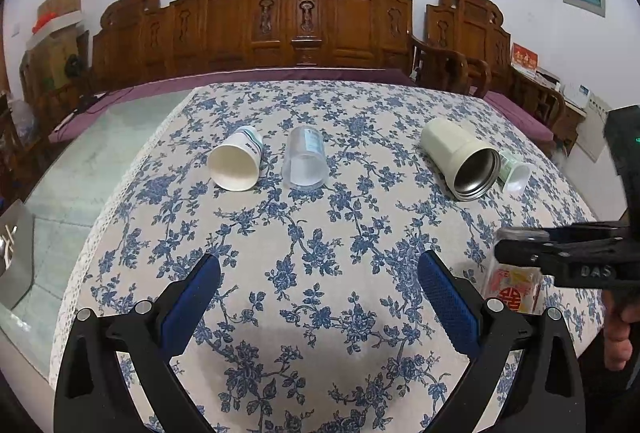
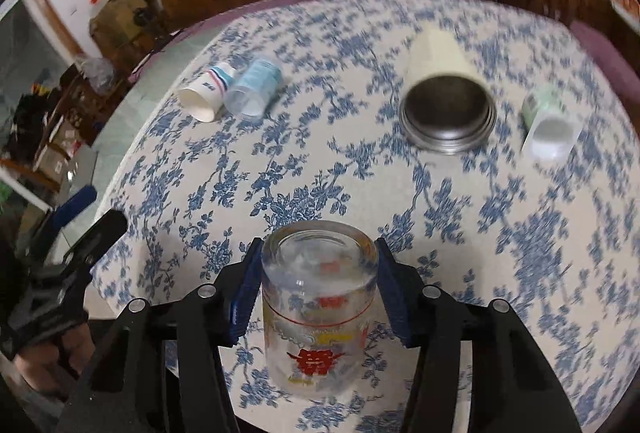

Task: Flip cup upside down
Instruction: 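Rotate the held glass rim-down with the right tool, then lower the inverted glass onto the tablecloth and open the right tool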

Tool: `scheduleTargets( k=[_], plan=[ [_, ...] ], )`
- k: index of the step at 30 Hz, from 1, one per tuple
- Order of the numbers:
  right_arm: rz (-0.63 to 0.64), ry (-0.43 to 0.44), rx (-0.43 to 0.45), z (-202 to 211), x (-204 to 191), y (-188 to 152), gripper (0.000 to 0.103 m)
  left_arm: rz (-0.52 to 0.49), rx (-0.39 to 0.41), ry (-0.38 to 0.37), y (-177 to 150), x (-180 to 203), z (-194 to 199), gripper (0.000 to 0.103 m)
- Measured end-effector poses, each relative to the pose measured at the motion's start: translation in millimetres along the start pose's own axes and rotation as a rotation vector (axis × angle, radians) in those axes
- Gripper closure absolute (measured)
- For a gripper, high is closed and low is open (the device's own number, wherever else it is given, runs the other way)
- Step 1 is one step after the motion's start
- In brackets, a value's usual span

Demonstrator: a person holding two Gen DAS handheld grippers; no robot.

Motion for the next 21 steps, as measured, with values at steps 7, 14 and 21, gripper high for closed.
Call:
scheduleTargets(
  k=[7,14,21],
  plan=[
    [0.138,-0.101,0.04,1.2,-8.7,2.4,0.047,0.0,0.002,0.001,-0.7,1.0,-0.3,0.008],
    [0.158,-0.11,0.041,-7.2,-10.7,10.8,0.046,0.001,0.004,0.001,-1.9,1.0,-1.5,0.008],
    [0.112,-0.062,0.09,-5.9,-12.8,9.3,0.042,0.002,0.003,0.002,-1.9,0.1,-0.9,0.008]
  ],
)
Point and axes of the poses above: each gripper's, at about its wrist camera, not at the fingertips, and z roughly against the way its jaws point, x to its right, y to its top, the point moved 5 cm from there along -z, roughly the way its jaws point, and after that the axes turned 1 degree about y, right-handed, at the moved point
